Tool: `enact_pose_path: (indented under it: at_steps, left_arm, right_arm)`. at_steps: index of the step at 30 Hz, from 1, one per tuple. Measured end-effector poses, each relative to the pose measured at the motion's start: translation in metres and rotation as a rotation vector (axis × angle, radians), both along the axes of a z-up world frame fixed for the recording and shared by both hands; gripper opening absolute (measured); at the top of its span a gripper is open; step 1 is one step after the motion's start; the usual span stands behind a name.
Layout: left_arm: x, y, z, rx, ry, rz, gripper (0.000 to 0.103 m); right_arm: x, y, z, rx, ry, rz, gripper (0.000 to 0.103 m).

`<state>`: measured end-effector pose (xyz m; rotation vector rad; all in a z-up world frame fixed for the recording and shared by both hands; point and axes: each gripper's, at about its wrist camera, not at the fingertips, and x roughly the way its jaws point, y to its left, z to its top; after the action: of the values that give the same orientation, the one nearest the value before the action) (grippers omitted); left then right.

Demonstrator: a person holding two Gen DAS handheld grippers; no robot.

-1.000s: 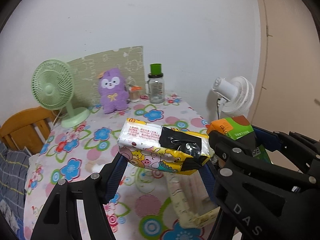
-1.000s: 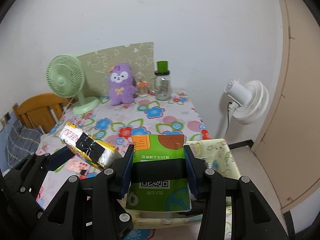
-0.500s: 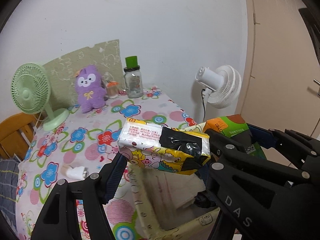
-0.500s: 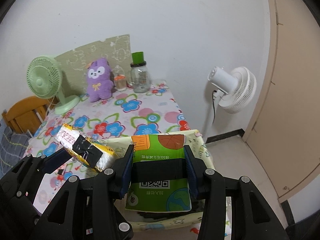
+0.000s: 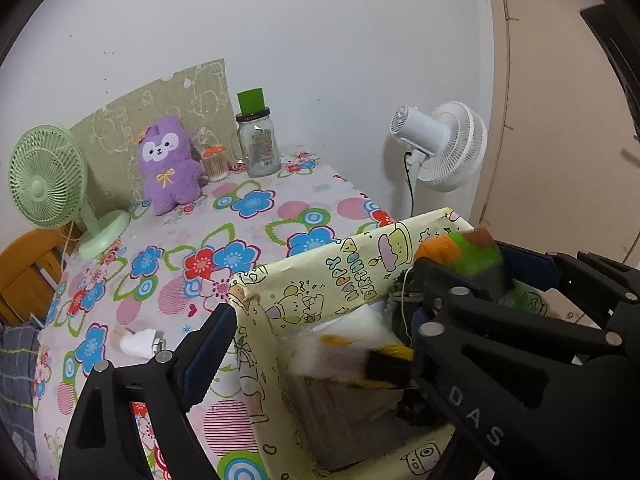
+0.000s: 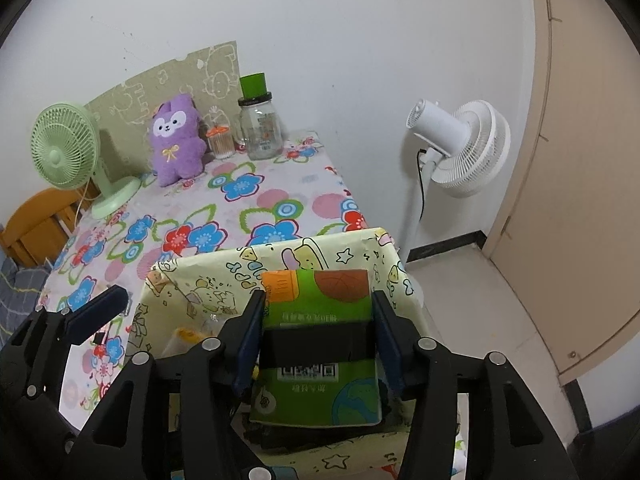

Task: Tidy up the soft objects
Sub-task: 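Lower both packs into the box and open both grippers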

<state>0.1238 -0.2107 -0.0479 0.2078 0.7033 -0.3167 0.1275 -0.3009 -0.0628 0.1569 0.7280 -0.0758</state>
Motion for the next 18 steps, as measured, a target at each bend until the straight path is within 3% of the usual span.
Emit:
enact_pose_path:
  at_steps: [3, 18]
  left_arm:
    - [-0.001, 0.003, 0.002, -0.017, -0.004, -0.016, 0.096]
    - [-0.015, 0.029, 0.016, -0.037, -0.041, 0.009, 0.097]
  right_arm:
    - [-0.001, 0.004, 0.002, 0.002, -0.015, 0.006, 0.075]
    - [-0.015, 0.030, 0.019, -0.021, -0.048, 0.016, 0.079]
